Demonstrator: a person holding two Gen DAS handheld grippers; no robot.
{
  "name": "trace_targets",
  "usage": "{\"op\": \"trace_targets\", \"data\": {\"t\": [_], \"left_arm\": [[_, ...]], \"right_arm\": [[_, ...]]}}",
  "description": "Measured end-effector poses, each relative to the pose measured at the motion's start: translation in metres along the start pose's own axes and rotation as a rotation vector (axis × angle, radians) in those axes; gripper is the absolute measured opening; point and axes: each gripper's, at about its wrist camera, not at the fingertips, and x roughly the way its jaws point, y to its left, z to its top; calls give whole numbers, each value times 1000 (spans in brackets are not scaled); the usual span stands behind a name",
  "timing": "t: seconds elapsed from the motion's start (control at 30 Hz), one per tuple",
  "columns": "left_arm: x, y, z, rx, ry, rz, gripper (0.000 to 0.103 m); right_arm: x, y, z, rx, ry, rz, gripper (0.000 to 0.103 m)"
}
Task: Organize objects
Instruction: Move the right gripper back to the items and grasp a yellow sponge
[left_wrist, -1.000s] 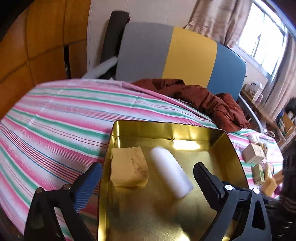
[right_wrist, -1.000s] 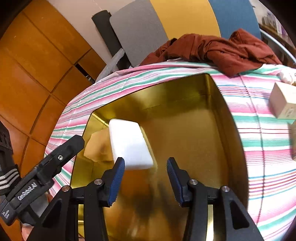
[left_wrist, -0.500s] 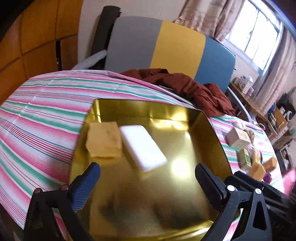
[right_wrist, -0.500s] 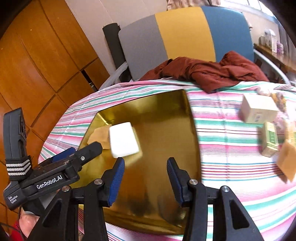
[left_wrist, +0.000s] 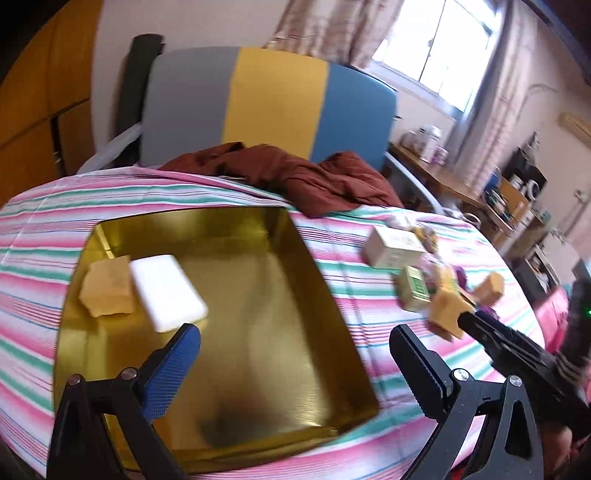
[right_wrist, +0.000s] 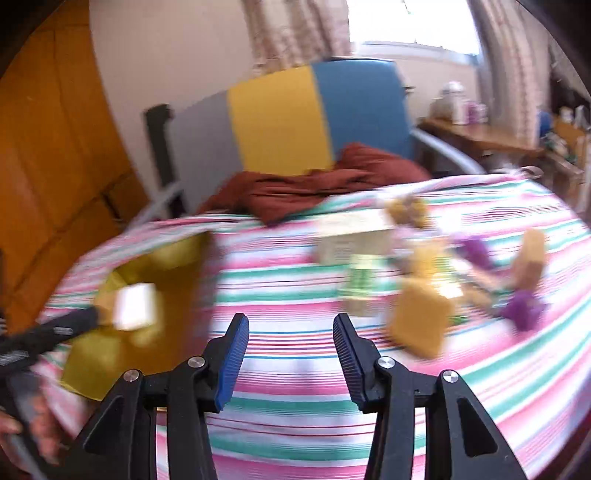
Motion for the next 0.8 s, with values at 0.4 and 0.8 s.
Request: {"op": "trace_targets", "data": {"t": [0.4, 0.8], "left_arm": [[15, -65, -18, 82, 72, -87, 103], [21, -97, -28, 162, 87, -80, 103]], "right_arm": [[15, -80, -6, -122, 44, -204, 65], [65, -56, -2, -437, 114, -177, 68]]}}
